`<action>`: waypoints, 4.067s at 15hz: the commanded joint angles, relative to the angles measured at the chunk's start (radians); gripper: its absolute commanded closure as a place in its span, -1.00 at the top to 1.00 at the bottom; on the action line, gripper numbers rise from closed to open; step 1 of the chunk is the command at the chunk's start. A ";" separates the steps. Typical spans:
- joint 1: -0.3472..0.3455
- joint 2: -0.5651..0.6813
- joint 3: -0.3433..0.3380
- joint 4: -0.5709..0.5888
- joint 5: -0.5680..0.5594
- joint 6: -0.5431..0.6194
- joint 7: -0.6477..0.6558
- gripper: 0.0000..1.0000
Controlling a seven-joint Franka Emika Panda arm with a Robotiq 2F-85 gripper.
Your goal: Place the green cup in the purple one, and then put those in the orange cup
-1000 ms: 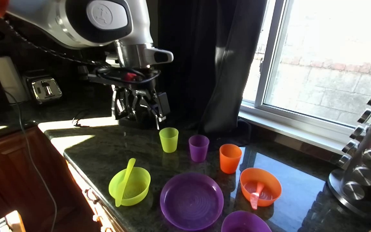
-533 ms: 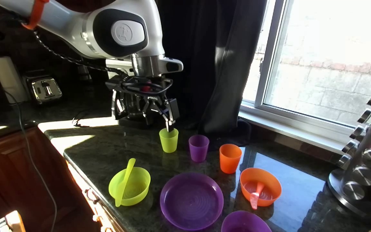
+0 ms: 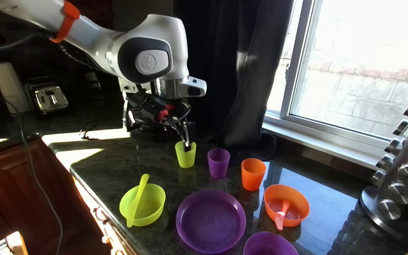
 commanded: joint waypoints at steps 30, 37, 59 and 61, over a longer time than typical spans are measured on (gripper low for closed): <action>-0.032 -0.022 -0.019 0.032 0.162 0.031 0.007 -0.98; -0.098 -0.072 -0.089 0.103 0.147 0.007 0.072 -0.98; -0.105 0.192 -0.099 0.247 0.148 0.064 0.129 -0.98; -0.104 0.208 -0.099 0.256 0.148 0.059 0.133 -0.98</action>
